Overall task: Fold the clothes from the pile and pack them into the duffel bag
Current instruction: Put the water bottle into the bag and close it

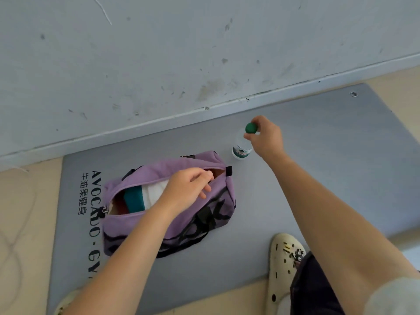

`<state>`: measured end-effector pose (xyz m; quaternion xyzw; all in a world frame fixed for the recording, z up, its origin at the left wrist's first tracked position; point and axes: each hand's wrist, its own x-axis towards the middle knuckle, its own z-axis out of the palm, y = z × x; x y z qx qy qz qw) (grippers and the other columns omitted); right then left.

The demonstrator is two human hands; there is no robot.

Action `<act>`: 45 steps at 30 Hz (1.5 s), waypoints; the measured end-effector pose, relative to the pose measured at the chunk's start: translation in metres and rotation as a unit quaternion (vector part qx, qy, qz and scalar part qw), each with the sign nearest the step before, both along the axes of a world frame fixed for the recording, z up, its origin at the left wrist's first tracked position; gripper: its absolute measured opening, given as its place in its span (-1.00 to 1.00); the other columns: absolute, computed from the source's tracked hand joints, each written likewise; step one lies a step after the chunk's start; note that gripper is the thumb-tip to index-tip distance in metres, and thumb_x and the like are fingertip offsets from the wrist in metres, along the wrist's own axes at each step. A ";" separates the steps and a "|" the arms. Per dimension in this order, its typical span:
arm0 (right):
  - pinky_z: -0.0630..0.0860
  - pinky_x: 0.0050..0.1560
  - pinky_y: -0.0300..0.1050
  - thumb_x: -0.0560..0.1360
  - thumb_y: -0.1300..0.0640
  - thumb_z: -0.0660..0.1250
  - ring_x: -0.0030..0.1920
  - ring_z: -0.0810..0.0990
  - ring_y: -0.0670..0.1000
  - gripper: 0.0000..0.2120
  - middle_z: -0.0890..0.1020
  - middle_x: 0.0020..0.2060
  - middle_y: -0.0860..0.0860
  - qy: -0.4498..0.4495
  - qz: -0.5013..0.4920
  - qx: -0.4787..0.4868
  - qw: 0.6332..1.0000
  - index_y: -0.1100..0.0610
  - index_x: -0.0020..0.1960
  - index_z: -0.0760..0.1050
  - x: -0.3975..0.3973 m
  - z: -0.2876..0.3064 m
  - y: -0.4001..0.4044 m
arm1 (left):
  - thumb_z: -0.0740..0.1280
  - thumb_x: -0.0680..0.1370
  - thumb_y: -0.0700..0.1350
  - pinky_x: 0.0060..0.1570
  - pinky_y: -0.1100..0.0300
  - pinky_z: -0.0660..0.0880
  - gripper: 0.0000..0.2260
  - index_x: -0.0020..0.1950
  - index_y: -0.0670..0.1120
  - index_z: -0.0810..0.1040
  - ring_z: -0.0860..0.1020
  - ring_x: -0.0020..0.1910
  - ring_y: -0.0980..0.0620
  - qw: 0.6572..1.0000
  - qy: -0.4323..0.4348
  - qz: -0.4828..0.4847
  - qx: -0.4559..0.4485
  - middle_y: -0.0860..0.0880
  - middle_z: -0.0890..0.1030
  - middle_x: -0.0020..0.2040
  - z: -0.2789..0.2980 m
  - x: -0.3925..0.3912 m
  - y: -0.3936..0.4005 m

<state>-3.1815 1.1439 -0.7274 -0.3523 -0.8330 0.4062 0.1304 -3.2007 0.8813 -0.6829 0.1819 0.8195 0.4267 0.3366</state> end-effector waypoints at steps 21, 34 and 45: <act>0.64 0.03 -0.03 0.38 -0.14 0.49 0.08 0.66 -0.04 -0.39 0.65 0.14 0.02 -0.019 0.334 -0.220 0.917 0.11 0.32 0.44 0.088 0.220 -0.182 | 0.56 0.15 0.27 -0.12 0.24 0.58 -0.53 0.02 0.29 0.57 0.66 -0.07 0.25 0.964 -0.017 0.164 0.207 0.23 0.69 -0.04 0.128 0.070 -0.112; 0.58 -0.11 -0.29 0.36 0.02 0.56 0.03 0.68 -0.10 -0.61 0.71 0.02 -0.09 -0.075 0.365 -0.294 0.880 -0.02 0.15 0.59 0.088 0.099 -0.226 | 0.48 0.42 0.16 -0.12 0.21 0.57 -0.64 0.16 0.07 0.61 0.65 0.05 0.03 0.937 -0.153 0.196 0.244 0.02 0.69 0.06 0.056 0.044 -0.139; 0.57 0.02 -0.24 0.41 0.01 0.51 0.08 0.67 -0.06 -0.66 0.70 0.07 -0.07 -0.171 0.344 -0.327 0.864 0.03 0.16 0.60 0.052 0.027 -0.181 | 0.44 0.50 0.07 -0.47 0.26 0.42 -0.72 -0.23 -0.12 0.58 0.55 -0.52 0.09 0.881 -0.267 0.388 -0.035 -0.03 0.62 -0.33 -0.093 0.075 -0.145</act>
